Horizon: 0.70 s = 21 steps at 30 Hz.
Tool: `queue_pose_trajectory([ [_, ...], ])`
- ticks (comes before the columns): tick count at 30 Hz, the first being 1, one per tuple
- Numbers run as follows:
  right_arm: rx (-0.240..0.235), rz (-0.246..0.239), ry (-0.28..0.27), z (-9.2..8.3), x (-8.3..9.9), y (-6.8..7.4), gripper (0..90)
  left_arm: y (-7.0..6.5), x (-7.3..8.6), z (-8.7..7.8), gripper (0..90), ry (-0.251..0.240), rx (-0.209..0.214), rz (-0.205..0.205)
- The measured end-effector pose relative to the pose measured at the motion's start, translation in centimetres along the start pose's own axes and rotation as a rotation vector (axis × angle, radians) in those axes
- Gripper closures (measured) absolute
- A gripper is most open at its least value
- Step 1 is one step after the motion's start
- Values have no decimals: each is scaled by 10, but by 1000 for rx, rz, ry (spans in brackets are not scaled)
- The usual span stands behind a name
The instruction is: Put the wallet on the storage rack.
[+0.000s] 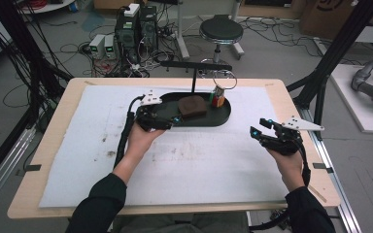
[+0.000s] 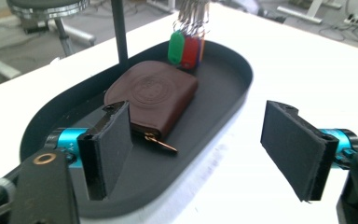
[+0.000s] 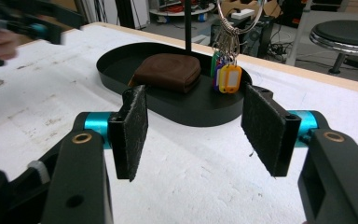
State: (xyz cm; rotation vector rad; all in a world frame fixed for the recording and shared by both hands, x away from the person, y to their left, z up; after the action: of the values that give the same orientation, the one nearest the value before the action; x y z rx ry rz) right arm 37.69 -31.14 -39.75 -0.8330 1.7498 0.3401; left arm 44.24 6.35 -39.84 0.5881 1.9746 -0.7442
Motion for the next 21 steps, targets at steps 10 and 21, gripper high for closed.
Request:
queue_pose_trajectory([
  [10,-2,-10,18,2,2,1,390,-3,27,-61,221,-31,17,24],
  [21,29,-3,27,-1,6,-5,381,21,57,-105,221,-87,-31,-31],
])
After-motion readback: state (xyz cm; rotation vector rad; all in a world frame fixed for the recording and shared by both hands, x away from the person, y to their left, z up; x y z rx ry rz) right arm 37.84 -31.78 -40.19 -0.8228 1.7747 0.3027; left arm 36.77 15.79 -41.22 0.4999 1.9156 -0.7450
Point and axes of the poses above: each handheld gripper's, and its own axes: z roughly forward along the jaws, x roughly out of its underside, y roughly to its left, the point moved 5 cm from there along z, roughly forward along the jaws, and after that the axes turned 14 degrees about -z, right-handed, at the moved point
